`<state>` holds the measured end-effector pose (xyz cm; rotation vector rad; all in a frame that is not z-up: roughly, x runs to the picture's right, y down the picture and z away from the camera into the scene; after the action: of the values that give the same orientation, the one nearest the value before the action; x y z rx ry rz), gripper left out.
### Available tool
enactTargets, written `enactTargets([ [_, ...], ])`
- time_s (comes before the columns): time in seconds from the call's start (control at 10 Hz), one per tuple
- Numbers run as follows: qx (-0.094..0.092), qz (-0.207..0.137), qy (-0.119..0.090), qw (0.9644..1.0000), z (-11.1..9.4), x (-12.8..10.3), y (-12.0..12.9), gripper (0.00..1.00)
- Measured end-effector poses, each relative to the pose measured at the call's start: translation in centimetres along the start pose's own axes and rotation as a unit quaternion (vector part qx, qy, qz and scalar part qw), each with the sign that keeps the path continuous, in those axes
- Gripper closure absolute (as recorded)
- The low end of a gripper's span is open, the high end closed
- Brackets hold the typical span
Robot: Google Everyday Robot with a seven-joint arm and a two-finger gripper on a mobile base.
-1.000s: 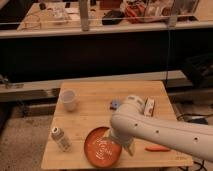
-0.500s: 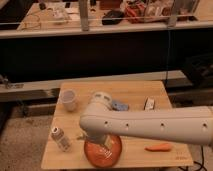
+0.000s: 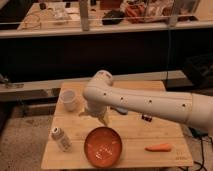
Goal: Move the arm in a circular motion
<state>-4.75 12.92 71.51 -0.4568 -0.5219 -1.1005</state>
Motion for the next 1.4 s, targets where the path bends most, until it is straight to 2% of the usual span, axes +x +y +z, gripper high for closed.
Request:
enactTargets([
  [0.2,0.005,0.034,0.005,0.9994,0.0,4.5,1.6,0.2],
  [0.4,0.004,0.075,0.006,0.9972,0.2,7.6,5.3,0.2],
  [0.6,0.0,0.12,0.01,0.9928,0.2,9.8,9.9,0.2],
  [0.8,-0.013,0.158,0.017,0.9872,-0.1,11.0,14.9,0.2],
  [0.9,-0.022,0.168,0.021,0.9853,-0.4,10.9,16.9,0.2],
  [1.1,-0.036,0.166,0.028,0.985,-1.1,9.0,19.9,0.2],
  [1.2,-0.044,0.157,0.03,0.9861,-1.5,7.1,21.2,0.2],
  [1.4,-0.057,0.133,0.025,0.9892,-1.5,2.8,22.1,0.2],
])
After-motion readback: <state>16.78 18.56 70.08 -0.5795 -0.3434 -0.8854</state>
